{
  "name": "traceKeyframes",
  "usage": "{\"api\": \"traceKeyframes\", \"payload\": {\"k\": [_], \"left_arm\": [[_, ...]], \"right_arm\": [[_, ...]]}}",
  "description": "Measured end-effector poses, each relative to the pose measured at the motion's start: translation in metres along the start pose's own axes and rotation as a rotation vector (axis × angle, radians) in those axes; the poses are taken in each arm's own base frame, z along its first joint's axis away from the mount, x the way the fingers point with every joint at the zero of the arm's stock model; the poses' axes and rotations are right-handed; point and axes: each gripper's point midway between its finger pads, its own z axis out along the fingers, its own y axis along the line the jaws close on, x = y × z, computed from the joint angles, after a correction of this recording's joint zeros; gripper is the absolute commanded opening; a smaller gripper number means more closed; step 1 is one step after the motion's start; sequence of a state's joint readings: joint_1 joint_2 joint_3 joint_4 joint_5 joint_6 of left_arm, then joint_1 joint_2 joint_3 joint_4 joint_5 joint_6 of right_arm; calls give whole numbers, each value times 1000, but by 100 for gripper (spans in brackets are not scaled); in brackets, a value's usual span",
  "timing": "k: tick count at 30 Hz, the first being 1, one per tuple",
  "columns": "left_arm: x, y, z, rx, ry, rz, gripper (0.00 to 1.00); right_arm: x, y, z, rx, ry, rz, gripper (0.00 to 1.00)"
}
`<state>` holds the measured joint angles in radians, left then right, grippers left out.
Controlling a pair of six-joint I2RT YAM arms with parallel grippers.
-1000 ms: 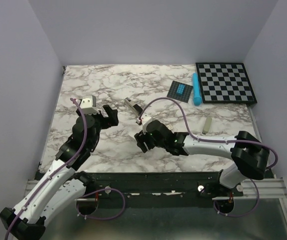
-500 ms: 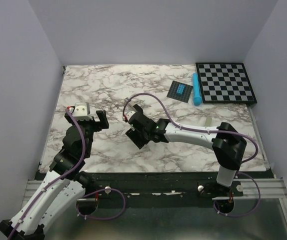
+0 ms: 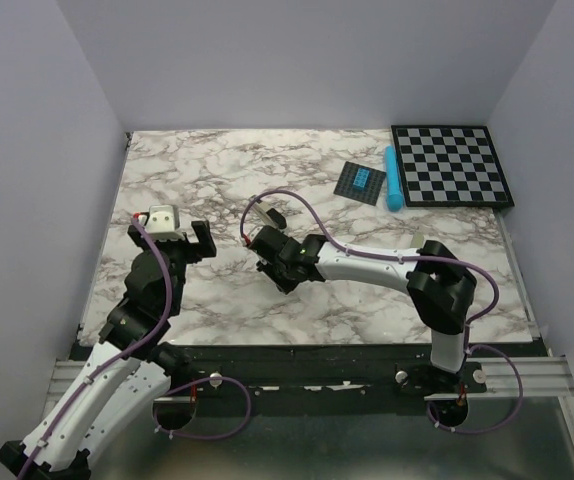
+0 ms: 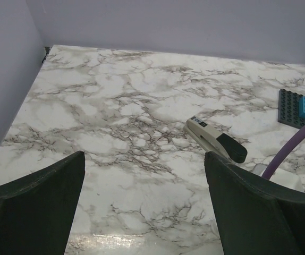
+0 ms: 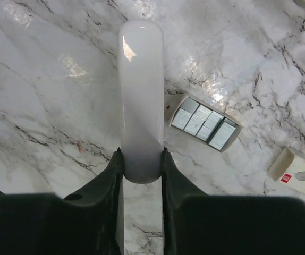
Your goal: Load the staples into the stapler
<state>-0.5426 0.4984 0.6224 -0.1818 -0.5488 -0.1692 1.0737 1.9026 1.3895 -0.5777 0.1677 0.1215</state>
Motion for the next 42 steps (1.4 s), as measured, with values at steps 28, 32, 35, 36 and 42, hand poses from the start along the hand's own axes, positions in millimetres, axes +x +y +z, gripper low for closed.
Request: {"api": "traceKeyframes", "payload": {"k": [28, 32, 35, 36, 42], "left_arm": [[16, -3, 11, 5, 59, 20, 99], [15, -3, 11, 5, 57, 18, 99], [14, -2, 11, 2, 55, 16, 99], [14, -2, 10, 1, 54, 15, 99], [14, -1, 11, -3, 53, 11, 99]], "right_arm": [[9, -1, 14, 14, -49, 45, 1], [7, -1, 10, 13, -50, 50, 1], [3, -1, 5, 13, -44, 51, 3], [2, -1, 3, 14, -42, 50, 3], [-6, -1, -6, 13, -33, 52, 4]]}}
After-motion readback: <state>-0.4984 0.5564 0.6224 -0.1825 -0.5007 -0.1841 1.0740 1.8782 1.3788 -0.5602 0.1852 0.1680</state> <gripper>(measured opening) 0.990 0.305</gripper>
